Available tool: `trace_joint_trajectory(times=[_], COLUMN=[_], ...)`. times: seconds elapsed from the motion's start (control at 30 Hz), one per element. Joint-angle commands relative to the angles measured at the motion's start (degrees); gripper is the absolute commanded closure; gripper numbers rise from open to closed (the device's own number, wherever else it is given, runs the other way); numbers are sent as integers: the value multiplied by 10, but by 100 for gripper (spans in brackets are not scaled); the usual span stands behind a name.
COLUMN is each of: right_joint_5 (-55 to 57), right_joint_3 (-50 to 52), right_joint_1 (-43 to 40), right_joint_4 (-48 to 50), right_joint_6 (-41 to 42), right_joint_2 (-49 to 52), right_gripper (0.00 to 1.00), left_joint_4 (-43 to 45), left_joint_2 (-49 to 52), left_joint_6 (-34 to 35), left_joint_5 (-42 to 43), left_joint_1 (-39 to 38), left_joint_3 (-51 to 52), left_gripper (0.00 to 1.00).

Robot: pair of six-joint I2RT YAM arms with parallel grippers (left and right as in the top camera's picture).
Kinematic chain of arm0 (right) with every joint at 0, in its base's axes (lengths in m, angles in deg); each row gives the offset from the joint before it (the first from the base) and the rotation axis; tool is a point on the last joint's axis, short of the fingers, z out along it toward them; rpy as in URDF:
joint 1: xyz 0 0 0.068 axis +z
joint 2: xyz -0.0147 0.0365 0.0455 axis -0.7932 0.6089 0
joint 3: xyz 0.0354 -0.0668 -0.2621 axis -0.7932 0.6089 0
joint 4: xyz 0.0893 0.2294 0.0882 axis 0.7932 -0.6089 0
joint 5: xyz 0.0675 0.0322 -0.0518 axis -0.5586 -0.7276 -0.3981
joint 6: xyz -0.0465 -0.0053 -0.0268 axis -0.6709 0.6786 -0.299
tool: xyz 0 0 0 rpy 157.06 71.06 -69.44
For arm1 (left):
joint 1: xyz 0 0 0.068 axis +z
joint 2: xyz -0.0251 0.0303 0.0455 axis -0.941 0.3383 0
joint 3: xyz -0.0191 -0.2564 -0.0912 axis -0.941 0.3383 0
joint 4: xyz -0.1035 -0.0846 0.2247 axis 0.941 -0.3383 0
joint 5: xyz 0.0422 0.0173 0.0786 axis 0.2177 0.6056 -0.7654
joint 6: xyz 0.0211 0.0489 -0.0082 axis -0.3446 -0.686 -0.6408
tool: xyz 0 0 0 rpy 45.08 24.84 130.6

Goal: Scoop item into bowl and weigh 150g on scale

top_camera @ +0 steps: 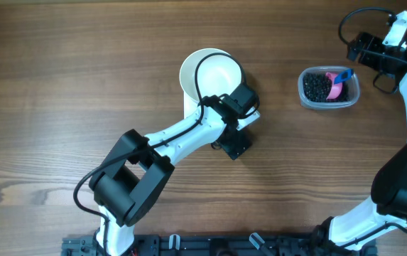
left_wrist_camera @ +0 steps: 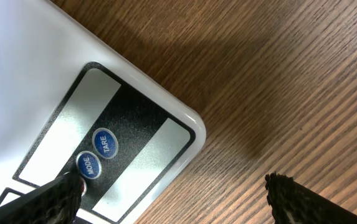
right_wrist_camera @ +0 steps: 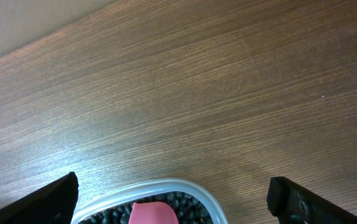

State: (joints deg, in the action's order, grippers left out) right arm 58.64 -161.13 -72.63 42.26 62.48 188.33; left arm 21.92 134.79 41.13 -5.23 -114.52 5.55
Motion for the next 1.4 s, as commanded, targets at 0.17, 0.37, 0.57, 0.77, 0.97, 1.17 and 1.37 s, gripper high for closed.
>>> trace_joint_trajectory(times=[0.17, 0.37, 0.57, 0.77, 0.97, 1.17, 1.37], right_joint_5=[7, 7, 7, 7, 7, 7, 7], right_joint_3=[4, 4, 4, 4, 4, 4, 4], right_joint_1=[2, 2, 2, 2, 2, 2, 2], right_joint_4=[2, 2, 2, 2, 2, 2, 2], right_joint_6=[6, 6, 6, 6, 6, 6, 6], right_joint_2=[14, 14, 14, 14, 14, 14, 14], right_gripper=[0, 0, 0, 0, 0, 0, 0], left_joint_4=[-11, -73, -111, -107, -85, -76, -92], left_joint_2=[-37, -132, -237, -354, -400, -387, -332], left_joint_6=[19, 29, 93, 107, 108, 118, 118], left_joint_5=[-21, 99, 131, 186, 186, 184, 179], left_joint_1=[6, 2, 34, 163, 395, 512, 604], left_joint_3=[14, 14, 14, 14, 14, 14, 14], left_gripper=[0, 0, 0, 0, 0, 0, 0])
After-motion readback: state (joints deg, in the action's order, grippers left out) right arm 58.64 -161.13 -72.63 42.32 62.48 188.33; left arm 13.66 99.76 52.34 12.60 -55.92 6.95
